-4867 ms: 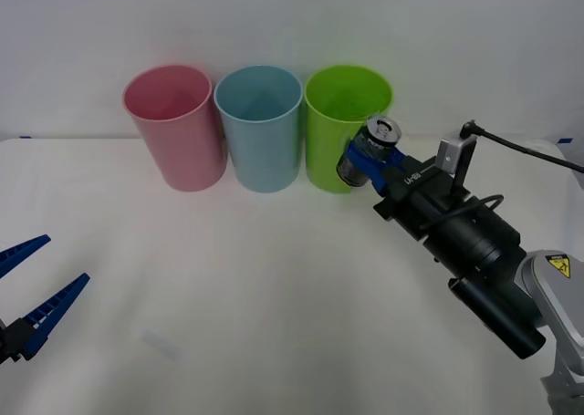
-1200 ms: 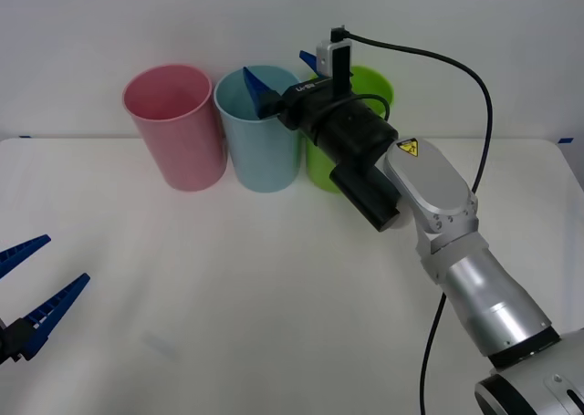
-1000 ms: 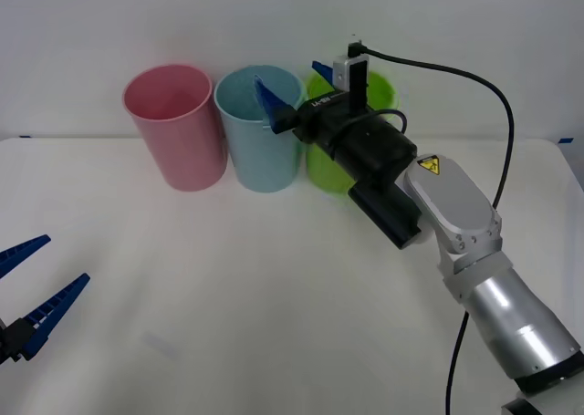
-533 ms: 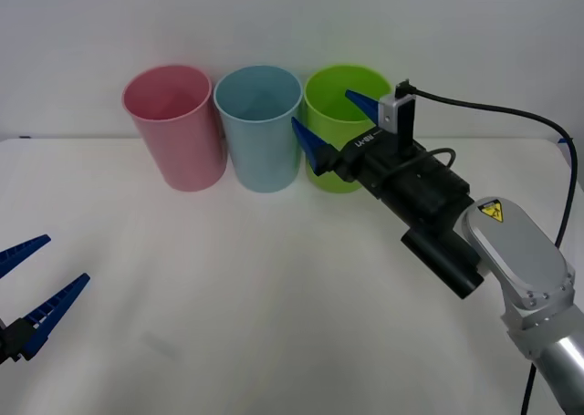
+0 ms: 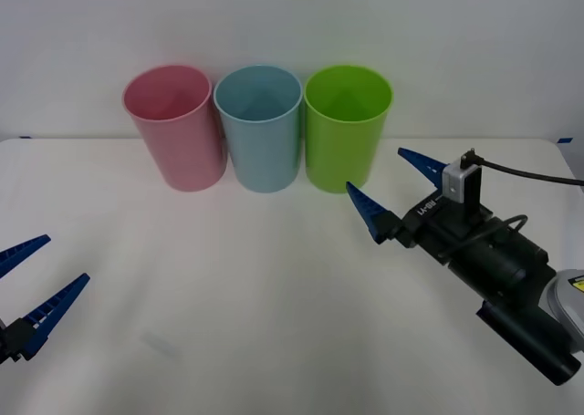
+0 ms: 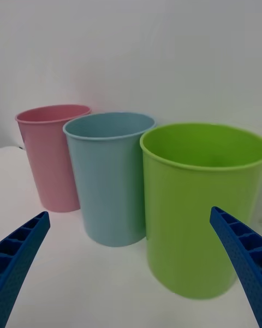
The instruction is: Grasp the object on the table and drop it into the matching bin: aluminum can to the light blue bin, PET bottle to the pink bin.
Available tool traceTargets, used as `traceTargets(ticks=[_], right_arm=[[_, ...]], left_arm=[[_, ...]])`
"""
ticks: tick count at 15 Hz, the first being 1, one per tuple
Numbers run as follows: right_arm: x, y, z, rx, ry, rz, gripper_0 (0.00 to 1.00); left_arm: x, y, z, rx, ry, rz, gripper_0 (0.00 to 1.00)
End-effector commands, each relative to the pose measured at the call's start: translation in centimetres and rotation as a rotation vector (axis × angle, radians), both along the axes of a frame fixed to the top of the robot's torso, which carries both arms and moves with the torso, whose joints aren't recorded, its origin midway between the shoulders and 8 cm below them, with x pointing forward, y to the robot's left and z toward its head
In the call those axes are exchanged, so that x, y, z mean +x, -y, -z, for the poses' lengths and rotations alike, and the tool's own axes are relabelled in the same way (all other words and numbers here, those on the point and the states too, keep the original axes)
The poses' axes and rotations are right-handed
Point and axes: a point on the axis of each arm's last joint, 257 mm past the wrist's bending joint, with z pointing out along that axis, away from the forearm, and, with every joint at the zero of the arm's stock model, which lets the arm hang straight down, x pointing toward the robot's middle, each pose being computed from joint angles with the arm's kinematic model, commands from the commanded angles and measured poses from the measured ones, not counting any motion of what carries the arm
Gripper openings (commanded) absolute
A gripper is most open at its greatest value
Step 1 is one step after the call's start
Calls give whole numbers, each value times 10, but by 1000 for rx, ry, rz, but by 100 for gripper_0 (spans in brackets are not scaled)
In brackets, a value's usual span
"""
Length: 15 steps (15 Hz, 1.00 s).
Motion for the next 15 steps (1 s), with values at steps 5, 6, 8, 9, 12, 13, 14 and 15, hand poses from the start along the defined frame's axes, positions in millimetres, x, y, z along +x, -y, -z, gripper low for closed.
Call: traceTargets(ticks=[5,6,8,9,12,13,14,15], right_arm=[[-46,50,29,-101,12,12,100],[-52,59,33,-118,14,20,100],[-66,76,41,-135,12,26,100],[-73,84,44,-146,15,31,100],[-96,104,52,-147,-1,32,100],[-106,111,54,-138,-10,33,100],[-113,115,55,-132,-13,31,100],[-119,120,56,-128,-16,30,100]], left_arm=[[0,0,0,0,0,0,100],[0,0,0,0,0,0,100],[0,0,0,0,0,0,100],[0,0,0,0,0,0,100],[0,0,0,0,0,0,100],[0,0,0,0,0,0,100],[0,0,0,0,0,0,100],[0,0,0,0,0,0,100]])
